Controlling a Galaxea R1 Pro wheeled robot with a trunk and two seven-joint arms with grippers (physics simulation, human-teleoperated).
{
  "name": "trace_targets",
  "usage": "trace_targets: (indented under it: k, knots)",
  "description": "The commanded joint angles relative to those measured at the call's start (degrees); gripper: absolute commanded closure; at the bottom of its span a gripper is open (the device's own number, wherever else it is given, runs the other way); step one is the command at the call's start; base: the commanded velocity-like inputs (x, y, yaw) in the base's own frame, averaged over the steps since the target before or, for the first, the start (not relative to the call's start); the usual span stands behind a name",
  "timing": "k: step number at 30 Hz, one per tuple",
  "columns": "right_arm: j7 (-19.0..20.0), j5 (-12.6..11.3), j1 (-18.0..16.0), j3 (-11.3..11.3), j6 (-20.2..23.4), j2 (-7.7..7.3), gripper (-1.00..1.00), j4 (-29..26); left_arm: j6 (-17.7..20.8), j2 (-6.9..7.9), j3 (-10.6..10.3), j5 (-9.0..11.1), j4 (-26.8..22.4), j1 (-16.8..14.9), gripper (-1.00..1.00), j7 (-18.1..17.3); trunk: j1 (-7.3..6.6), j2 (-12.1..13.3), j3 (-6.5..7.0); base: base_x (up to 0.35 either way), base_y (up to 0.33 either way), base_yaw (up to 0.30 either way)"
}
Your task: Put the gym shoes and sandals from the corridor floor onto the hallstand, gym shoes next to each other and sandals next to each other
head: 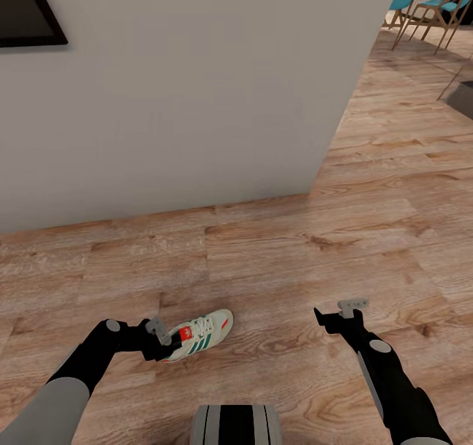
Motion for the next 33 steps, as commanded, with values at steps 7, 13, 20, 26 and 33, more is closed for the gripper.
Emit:
trace_targets:
  k: [7, 13, 20, 26, 33]
  knots:
    - [0.45, 0.48, -0.02, -0.05, 0.72, 0.07, -1.0, -4.07, 0.53, -0.17, 0.03, -1.59, -0.99, -0.03, -1.0, -0.39, -0.01, -0.02, -0.04, 0.0, 0.0, 0.0]
    - [0.51, 0.32, -0.06, 0.11, 9.92, 0.25, -1.0, -17.54, 0.58, -0.73, 0.01, -2.77, -1.18, -0.03, -1.0, -0.39, -0.01, -0.02, -0.04, 0.0, 0.0, 0.0]
    - [4.55, 0.25, -0.02, 0.31, 16.54, 0.78, -1.0, -23.16, 0.59, -1.26, -0.05, -2.95, -1.21, -0.03, -1.0, -0.39, 0.09, -0.07, -0.93, 0.0, 0.0, 0.0]
    - [6.06, 0.28, -0.02, 0.31, 16.79, 0.86, -1.0, -23.19, 0.59, -1.27, -0.53, -3.03, -1.73, -0.03, -1.0, -0.37, 0.09, -0.07, -0.93, 0.0, 0.0, 0.0]
    - [6.6, 0.33, -0.02, 0.26, 16.9, 0.89, -1.0, -23.23, 1.03, -1.28, -0.97, -4.63, -3.69, 0.11, -1.0, -0.39, 0.09, -0.07, -0.93, 0.0, 0.0, 0.0]
